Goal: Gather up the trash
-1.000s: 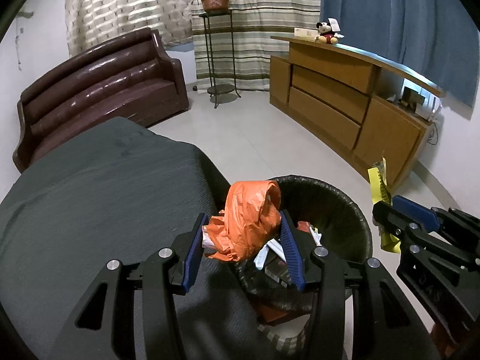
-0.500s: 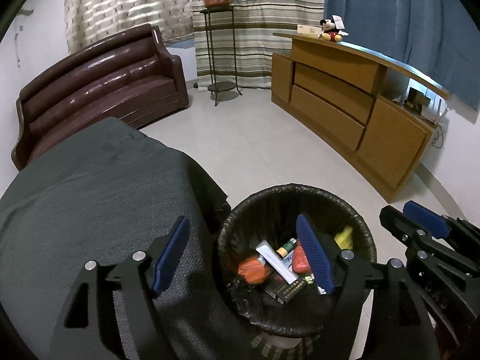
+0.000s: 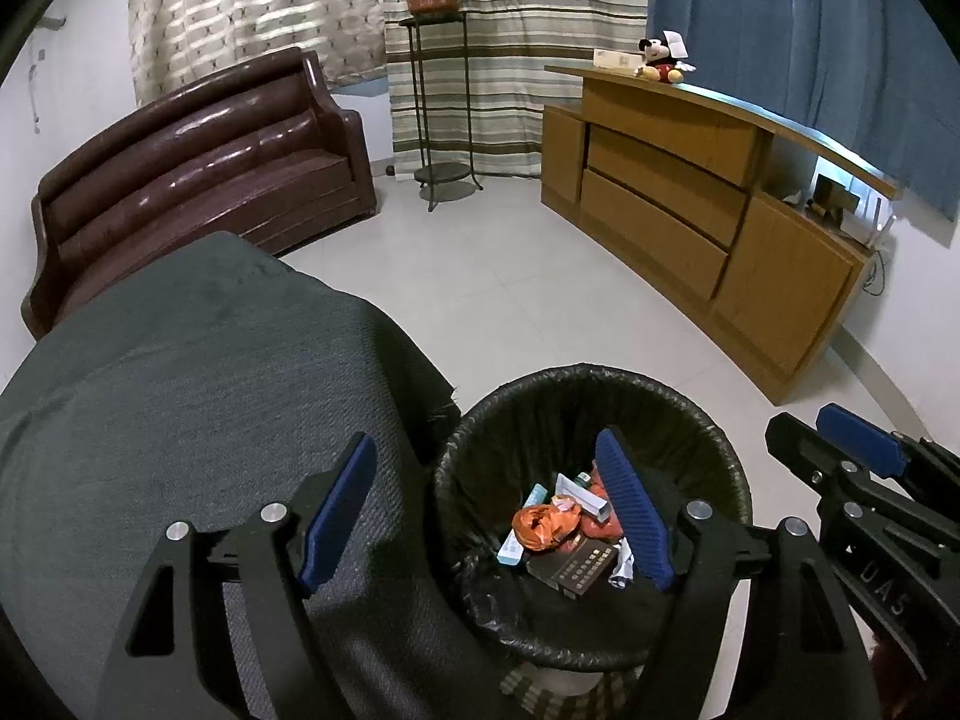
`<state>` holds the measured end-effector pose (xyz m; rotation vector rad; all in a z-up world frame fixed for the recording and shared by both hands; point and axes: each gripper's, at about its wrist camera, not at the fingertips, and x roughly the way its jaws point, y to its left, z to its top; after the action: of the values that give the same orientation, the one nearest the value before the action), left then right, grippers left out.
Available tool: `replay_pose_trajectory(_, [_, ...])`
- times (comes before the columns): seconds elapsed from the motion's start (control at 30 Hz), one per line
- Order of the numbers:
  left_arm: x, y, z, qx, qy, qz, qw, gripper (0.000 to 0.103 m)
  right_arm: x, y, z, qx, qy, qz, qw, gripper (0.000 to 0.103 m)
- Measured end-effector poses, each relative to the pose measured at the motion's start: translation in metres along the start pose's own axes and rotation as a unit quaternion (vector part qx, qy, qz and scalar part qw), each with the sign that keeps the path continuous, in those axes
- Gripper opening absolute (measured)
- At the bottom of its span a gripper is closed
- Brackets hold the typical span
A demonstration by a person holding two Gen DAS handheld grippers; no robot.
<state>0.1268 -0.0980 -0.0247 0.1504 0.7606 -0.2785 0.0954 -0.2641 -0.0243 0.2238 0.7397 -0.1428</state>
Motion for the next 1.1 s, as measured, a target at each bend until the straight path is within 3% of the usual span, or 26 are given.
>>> replay_pose_trajectory(0.67, [-0.049,0.016,-0.020,-0.012,-0.028,0.018,0.9994,0.077,-0.045,0.006,-0.018,-0.017,-0.021,-0.006,1.000,0.056])
replay_pose_trajectory(1.1, [-0.091,0.030,-0.037,-0.020,-0.052,0.050,0.9972,0.081,-0.082,0.022,-0.028,-0.033,-0.041,0.007,0.999,0.056])
